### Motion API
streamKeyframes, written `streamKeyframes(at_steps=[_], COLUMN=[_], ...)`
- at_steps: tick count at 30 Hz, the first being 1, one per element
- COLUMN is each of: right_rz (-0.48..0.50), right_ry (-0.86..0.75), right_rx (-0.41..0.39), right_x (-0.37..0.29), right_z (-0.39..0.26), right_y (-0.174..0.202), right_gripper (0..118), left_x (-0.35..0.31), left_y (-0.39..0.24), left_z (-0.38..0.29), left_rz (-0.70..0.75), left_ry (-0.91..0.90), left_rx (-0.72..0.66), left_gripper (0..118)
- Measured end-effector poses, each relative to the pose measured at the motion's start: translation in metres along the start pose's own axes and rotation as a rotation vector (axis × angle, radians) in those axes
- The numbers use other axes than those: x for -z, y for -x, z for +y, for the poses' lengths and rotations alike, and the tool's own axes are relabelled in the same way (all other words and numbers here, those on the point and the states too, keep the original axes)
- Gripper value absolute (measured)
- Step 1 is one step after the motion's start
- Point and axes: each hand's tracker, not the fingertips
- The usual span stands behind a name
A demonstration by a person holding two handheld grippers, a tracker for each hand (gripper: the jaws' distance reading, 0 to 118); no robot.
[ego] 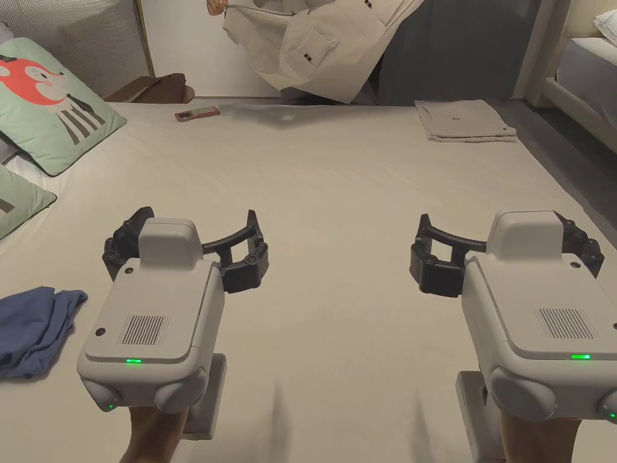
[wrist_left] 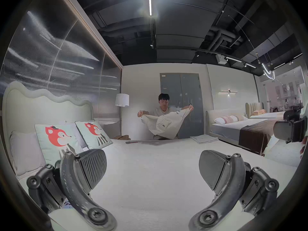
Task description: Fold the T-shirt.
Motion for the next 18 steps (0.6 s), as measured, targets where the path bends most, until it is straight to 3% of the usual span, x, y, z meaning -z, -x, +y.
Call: streamKeyframes(at_steps=[18], right_rz=[0.001], right_ry=[-0.004], right_rx=[0.002], right_x=[-0.0025], right_z=[0.0006], right_y=[-0.0008], right_gripper=[114], left_x=[-0.003], left_y=[0.0015], left_z=[0.0012], left_rz=[0.003], left_ry=[-0.014], left_rx=[0.0], left_gripper=[111])
